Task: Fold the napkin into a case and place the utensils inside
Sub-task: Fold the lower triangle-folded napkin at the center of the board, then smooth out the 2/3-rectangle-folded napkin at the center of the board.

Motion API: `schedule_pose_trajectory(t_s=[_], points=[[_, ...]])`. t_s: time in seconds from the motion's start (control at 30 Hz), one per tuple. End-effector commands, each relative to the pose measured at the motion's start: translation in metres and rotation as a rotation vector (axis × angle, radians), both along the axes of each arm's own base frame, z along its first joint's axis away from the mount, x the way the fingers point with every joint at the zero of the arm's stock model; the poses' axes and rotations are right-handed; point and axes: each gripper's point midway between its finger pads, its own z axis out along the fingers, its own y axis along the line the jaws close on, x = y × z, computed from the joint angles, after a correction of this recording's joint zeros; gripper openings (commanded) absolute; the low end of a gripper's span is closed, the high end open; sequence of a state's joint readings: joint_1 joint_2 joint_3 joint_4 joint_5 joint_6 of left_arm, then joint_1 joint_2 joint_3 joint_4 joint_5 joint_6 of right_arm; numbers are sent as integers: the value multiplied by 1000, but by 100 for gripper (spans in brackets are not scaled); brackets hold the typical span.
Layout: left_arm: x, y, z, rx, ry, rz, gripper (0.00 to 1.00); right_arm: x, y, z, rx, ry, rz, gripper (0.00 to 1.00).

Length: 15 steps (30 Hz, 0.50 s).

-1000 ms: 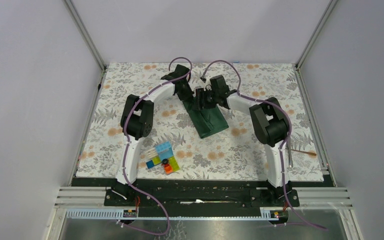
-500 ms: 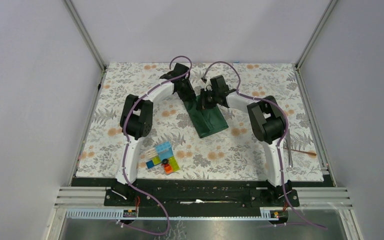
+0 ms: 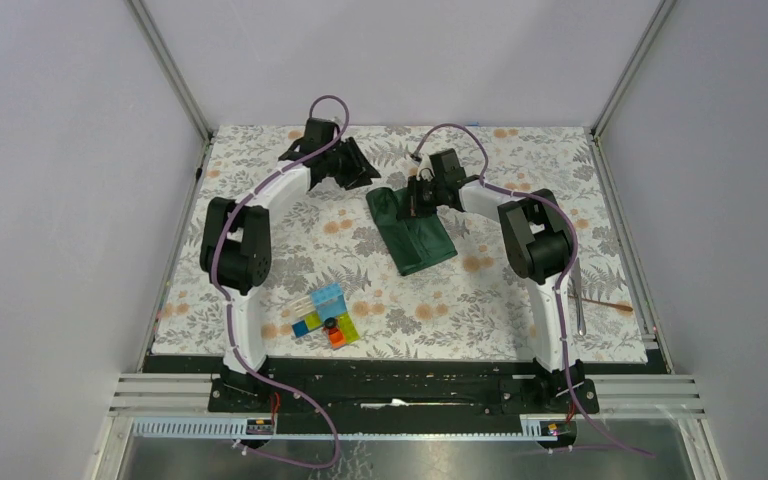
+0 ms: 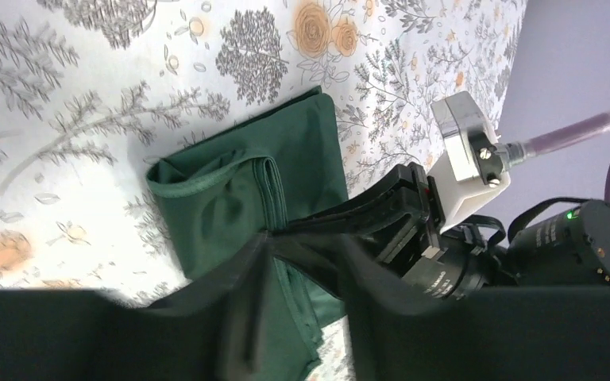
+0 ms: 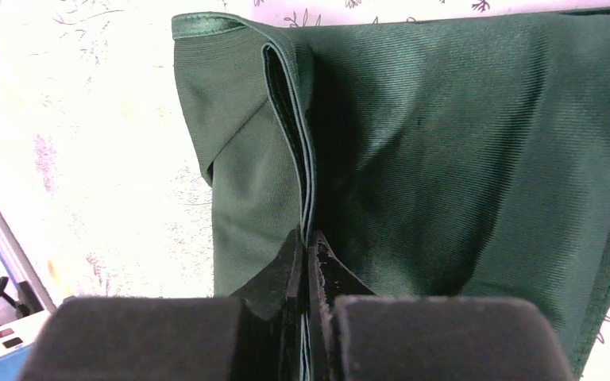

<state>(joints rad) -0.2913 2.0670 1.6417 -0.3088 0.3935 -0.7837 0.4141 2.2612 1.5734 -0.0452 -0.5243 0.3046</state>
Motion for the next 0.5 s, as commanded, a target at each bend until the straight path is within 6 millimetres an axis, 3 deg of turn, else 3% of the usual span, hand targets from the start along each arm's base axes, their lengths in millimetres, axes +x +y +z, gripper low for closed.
schedule_pose_trajectory(t_s=[0.0, 0.17, 0.47], points=[[10, 0, 8, -93, -53, -33, 28, 6, 5, 8, 48, 5, 5, 0], [17, 10, -21, -49, -18, -24, 9, 8, 3, 9, 61, 7, -5, 0], [21, 3, -51, -56, 36, -24, 4, 9, 3, 11, 71, 7, -5, 0]])
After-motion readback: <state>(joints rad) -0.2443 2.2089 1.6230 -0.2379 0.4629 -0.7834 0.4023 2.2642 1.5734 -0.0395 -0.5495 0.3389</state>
